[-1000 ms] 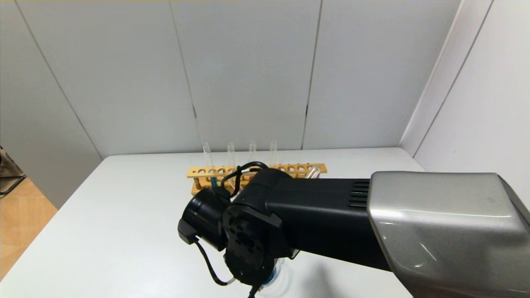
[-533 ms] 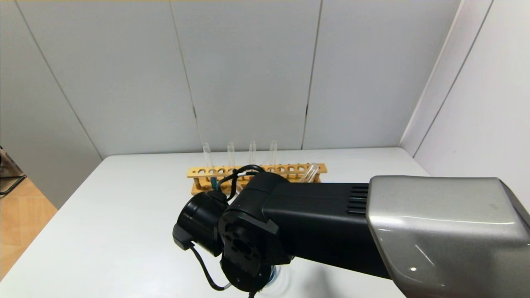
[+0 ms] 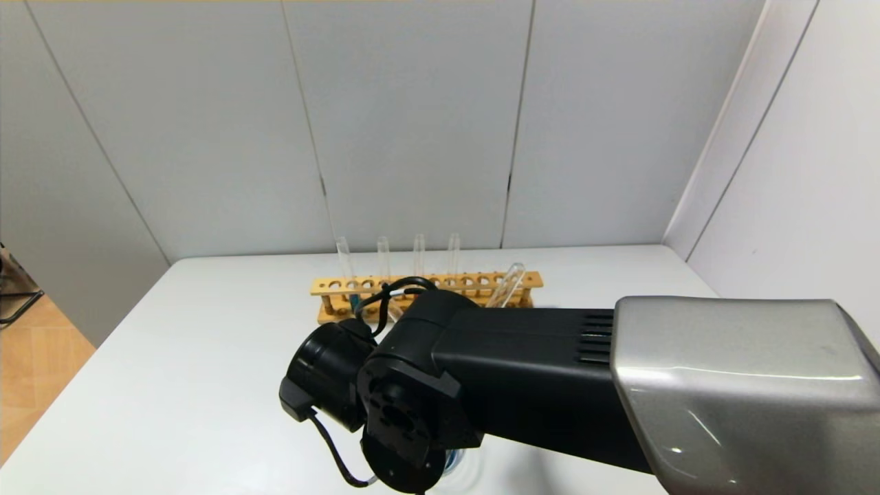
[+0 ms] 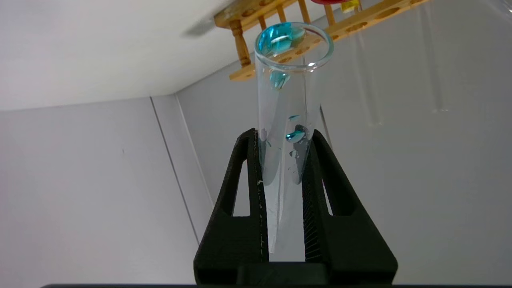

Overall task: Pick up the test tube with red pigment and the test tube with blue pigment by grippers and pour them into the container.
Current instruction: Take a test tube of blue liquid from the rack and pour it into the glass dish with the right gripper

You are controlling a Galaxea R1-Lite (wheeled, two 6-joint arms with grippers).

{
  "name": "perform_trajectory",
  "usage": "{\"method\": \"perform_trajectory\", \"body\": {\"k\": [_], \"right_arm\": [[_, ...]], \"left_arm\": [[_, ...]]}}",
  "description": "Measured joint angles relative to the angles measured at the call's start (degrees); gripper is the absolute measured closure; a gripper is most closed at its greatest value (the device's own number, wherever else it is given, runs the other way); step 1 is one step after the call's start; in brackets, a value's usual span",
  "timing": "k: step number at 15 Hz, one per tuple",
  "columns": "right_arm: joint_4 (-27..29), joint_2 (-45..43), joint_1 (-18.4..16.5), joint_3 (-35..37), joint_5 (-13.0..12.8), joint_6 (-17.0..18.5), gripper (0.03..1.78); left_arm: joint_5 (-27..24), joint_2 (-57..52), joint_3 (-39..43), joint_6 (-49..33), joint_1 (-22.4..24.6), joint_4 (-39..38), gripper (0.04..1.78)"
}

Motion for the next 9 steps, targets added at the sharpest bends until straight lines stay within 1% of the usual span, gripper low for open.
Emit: {"method": "perform_trajectory", "body": {"k": [2, 3, 4, 9], "right_arm": [[-0.05, -0.09, 0.3, 0.0, -1.11, -0.48, 1.48], [0.0, -0.17, 0.55, 0.0, -2.32, -0.56, 1.48], [-0.02, -0.27, 0.68, 0.0, -2.62, -0.63, 1.48], [-0.63, -0.35, 0.79, 0.0, -2.43, -0.44, 1.48]], "left_arm": [[0.0, 0.0, 0.0, 0.0, 0.0, 0.0, 0.07], [0.0, 0.0, 0.0, -0.02, 0.0, 0.0, 0.07], [0.0, 0.0, 0.0, 0.0, 0.0, 0.0, 0.07], [0.02, 0.0, 0.0, -0.02, 0.0, 0.0, 0.07]]}}
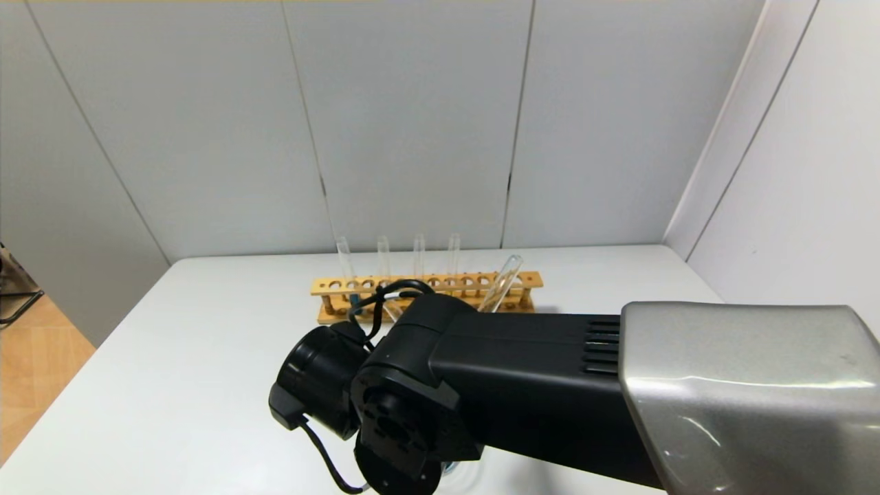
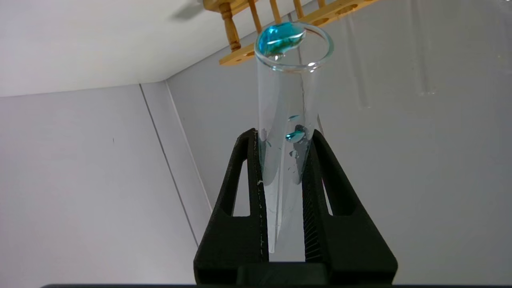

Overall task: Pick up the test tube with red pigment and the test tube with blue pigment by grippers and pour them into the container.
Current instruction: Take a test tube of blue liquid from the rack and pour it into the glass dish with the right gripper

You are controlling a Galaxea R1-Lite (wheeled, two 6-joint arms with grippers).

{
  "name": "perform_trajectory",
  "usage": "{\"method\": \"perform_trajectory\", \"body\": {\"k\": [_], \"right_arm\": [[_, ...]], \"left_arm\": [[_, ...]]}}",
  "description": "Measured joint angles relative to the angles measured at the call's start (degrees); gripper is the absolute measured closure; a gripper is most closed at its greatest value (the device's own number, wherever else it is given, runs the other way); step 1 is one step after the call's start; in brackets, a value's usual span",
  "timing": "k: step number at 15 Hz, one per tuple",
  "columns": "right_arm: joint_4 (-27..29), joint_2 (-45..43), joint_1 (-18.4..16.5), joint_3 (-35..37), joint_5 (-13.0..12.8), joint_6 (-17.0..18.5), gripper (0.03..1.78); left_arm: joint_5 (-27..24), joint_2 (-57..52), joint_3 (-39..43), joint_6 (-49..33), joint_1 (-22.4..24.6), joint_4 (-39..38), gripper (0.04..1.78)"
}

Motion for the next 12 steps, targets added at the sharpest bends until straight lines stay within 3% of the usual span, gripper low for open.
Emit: {"method": "perform_trajectory", "body": {"k": [3, 5, 8, 12], "right_arm": [[-0.94, -0.12, -0.18, 0.17, 1.38, 2.41, 1.48], [-1.4, -0.56, -0.28, 0.33, 2.89, 7.85, 1.48], [-1.32, -2.66, -0.38, 2.46, 8.0, 21.36, 1.48], [-2.01, -7.47, 0.45, 7.53, 17.44, 44.13, 1.48]], "left_arm": [[0.0, 0.0, 0.0, 0.0, 0.0, 0.0, 0.07], [0.0, 0.0, 0.0, 0.0, 0.0, 0.0, 0.07], [-0.02, 0.0, 0.0, -0.02, 0.0, 0.02, 0.07], [-0.02, 0.0, 0.0, 0.0, 0.0, 0.02, 0.07]]}}
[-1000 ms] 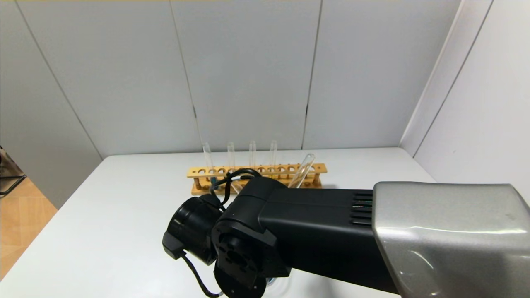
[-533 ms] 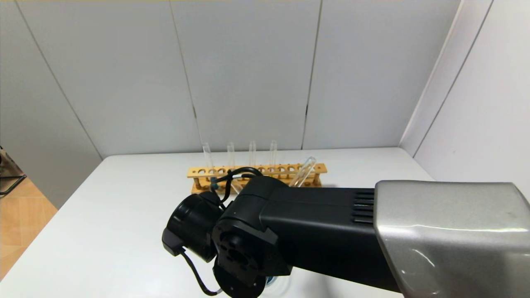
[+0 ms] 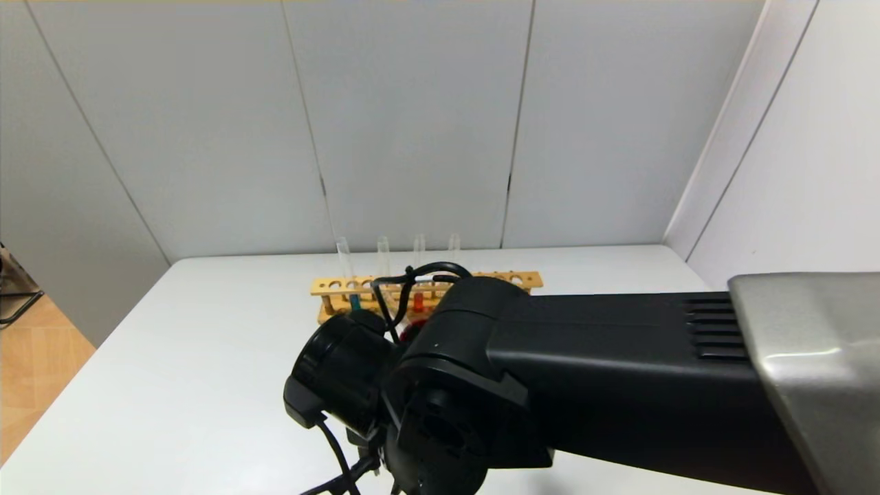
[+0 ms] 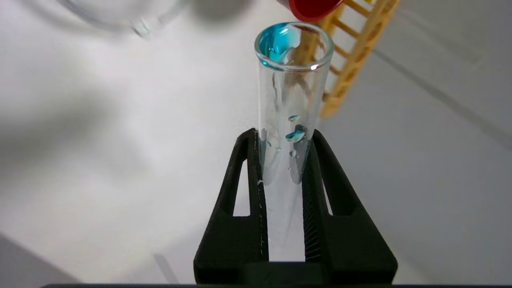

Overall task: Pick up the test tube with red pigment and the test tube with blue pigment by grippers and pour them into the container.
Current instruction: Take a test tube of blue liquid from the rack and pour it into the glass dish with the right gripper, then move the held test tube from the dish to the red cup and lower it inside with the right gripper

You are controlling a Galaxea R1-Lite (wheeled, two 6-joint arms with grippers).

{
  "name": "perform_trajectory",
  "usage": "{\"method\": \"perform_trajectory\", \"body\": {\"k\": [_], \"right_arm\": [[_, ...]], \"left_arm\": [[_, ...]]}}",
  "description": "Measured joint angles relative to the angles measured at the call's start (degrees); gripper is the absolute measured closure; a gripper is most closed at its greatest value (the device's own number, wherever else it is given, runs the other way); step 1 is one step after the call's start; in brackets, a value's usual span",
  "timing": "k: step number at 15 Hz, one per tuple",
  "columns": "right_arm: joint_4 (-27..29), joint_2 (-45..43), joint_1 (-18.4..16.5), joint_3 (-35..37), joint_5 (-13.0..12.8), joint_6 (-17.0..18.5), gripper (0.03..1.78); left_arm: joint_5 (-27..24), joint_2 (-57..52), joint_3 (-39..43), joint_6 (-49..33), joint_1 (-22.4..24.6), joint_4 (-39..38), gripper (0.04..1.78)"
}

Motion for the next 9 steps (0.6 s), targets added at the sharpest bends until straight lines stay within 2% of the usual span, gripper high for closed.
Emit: {"method": "perform_trajectory", "body": {"k": [1, 3, 6, 8, 9], "right_arm": [[-1.38, -1.0, 0.33, 0.63, 2.32, 6.14, 1.48], [-9.26, -2.73, 0.63, 1.67, 6.07, 19.21, 1.48], [-28.55, -4.22, 0.1, 3.17, 7.33, 35.8, 1.48], [-42.23, -4.58, -1.05, 5.46, 7.42, 42.63, 1.48], [-48.51, -4.57, -1.66, 7.19, 7.45, 44.34, 1.48]], "left_arm": [[0.0, 0.0, 0.0, 0.02, 0.0, -0.02, 0.07], [0.0, 0.0, 0.0, 0.0, 0.0, 0.0, 0.07], [-0.02, 0.0, 0.0, 0.0, 0.0, 0.0, 0.07], [0.0, 0.0, 0.0, -0.02, 0.0, -0.02, 0.07], [0.0, 0.0, 0.0, 0.0, 0.0, -0.02, 0.07]]}}
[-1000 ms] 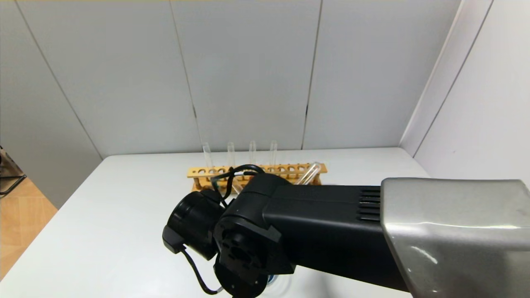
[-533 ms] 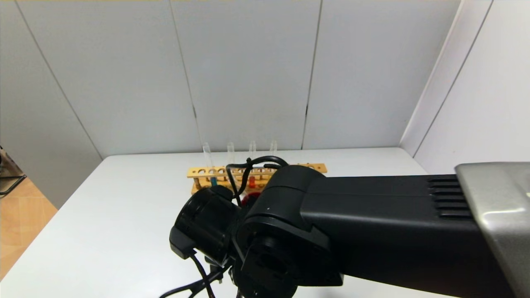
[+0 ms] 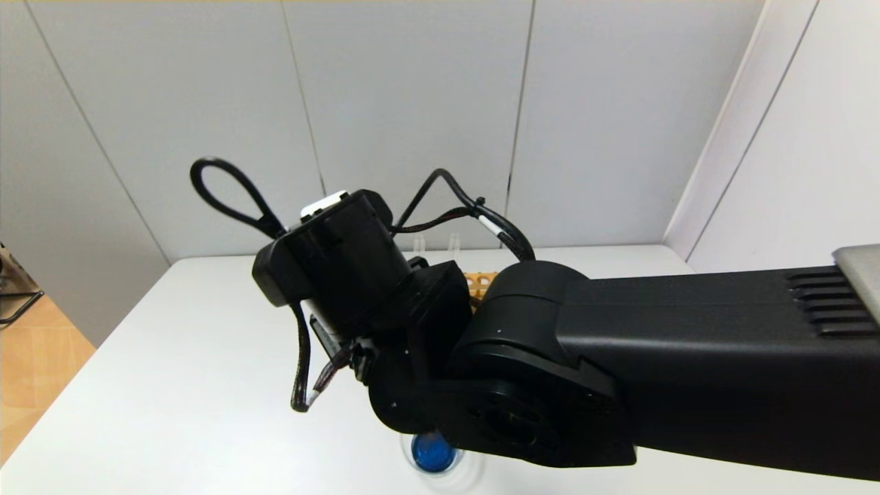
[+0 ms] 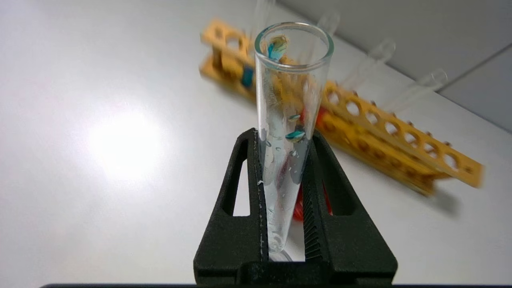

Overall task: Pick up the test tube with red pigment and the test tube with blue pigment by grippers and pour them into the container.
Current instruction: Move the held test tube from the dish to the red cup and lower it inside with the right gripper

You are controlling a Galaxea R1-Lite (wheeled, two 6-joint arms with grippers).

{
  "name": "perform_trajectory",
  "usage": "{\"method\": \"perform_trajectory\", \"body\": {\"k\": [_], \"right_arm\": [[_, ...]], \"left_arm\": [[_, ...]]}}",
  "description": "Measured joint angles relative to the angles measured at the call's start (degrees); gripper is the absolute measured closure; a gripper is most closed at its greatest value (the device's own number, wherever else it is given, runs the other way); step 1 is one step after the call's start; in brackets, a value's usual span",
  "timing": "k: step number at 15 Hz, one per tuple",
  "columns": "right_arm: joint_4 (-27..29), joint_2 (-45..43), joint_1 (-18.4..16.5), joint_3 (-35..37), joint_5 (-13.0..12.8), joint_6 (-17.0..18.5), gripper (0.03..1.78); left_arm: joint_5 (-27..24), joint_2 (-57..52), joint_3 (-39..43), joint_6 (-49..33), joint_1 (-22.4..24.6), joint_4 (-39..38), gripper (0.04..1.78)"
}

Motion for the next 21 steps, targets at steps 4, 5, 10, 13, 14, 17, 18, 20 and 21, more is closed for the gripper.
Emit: {"method": "perform_trajectory", "body": {"k": [4, 5, 10, 13, 14, 17, 18, 20, 21], "right_arm": [[-21.03, 0.99, -3.97, 7.55, 0.18, 1.05, 1.48], [-22.56, 1.16, -4.74, 9.14, 0.2, 1.18, 1.48], [-27.53, 1.82, -7.94, 14.99, 2.34, 1.18, 1.48], [-27.64, 1.84, -8.72, 17.91, 3.17, 0.96, 1.48], [-27.64, 1.89, -9.05, 18.99, 3.17, 0.9, 1.48], [-27.64, 2.43, -9.35, 21.53, 3.46, 0.44, 1.48], [-27.64, 2.65, -9.44, 21.81, 3.63, 0.38, 1.48], [-27.65, 3.13, -9.46, 22.25, 4.52, 0.3, 1.48], [-27.72, 3.41, -9.42, 22.33, 4.88, 0.27, 1.48]], "left_arm": [[0.0, 0.0, 0.0, 0.0, 0.0, 0.02, 0.07], [0.0, 0.0, 0.0, -0.05, 0.0, 0.0, 0.07], [-0.02, 0.0, 0.0, -0.05, 0.0, 0.0, 0.07], [0.0, 0.0, 0.0, 0.0, 0.0, 0.0, 0.07], [0.02, 0.0, 0.0, -0.02, 0.0, 0.0, 0.07], [0.0, 0.0, 0.0, 0.0, 0.0, 0.0, 0.07], [0.02, 0.0, 0.0, 0.0, 0.0, 0.02, 0.07], [0.0, 0.0, 0.0, -0.02, 0.0, 0.02, 0.07], [0.0, 0.0, 0.02, 0.0, 0.0, 0.0, 0.07]]}}
